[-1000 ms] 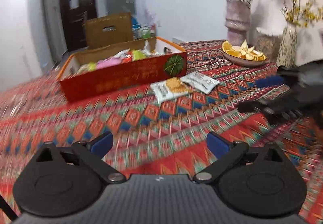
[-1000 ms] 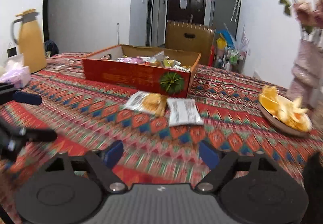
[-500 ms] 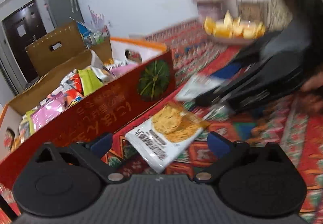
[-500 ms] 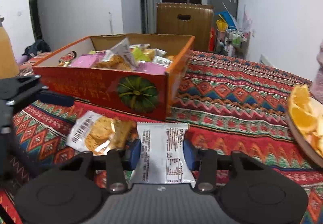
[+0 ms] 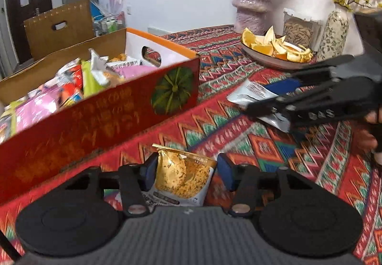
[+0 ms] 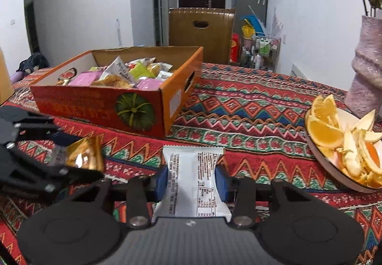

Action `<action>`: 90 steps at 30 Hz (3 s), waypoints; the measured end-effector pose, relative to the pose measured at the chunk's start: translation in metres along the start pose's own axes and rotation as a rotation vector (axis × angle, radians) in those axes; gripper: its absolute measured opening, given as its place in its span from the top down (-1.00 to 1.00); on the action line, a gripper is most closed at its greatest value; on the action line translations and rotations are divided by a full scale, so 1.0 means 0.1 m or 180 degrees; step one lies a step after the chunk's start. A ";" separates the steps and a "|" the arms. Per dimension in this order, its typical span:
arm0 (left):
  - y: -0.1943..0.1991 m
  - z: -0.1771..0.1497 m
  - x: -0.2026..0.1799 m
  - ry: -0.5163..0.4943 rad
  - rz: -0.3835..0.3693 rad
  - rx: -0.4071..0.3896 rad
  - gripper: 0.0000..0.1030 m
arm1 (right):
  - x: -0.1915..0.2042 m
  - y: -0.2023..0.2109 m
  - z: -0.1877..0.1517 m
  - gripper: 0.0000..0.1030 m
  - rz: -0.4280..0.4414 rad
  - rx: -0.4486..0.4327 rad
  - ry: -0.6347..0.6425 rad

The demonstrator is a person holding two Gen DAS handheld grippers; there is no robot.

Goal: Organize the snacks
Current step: 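Carry both held packets into the box and open both tools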

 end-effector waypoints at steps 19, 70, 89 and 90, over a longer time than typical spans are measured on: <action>2.53 -1.20 0.22 0.1543 0.0956 -0.0471 0.02 | 1.10 0.89 -0.66 0.23 0.0474 -0.0074 0.0175; -0.41 1.08 2.47 0.1626 0.0809 -0.0047 0.00 | 0.71 -1.57 1.75 0.23 -0.0116 0.0204 0.0395; -0.35 1.14 2.45 0.1515 0.0844 -0.0096 -0.59 | 0.47 -1.40 2.03 -0.17 -0.0207 0.0130 0.0147; -0.29 1.16 2.44 0.1520 0.0854 -0.0111 -0.59 | 0.49 -1.32 2.05 -0.17 -0.0213 0.0114 0.0150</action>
Point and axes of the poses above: each gripper's, at about its wrist camera, not at the fingertips, and y roughly against the way its jaws point, x to its left, z to its top, the point moved 4 cm from there along -y, roughly the way its jaws point, and after that the axes turned 6 degrees about z, right-handed, at the moved point
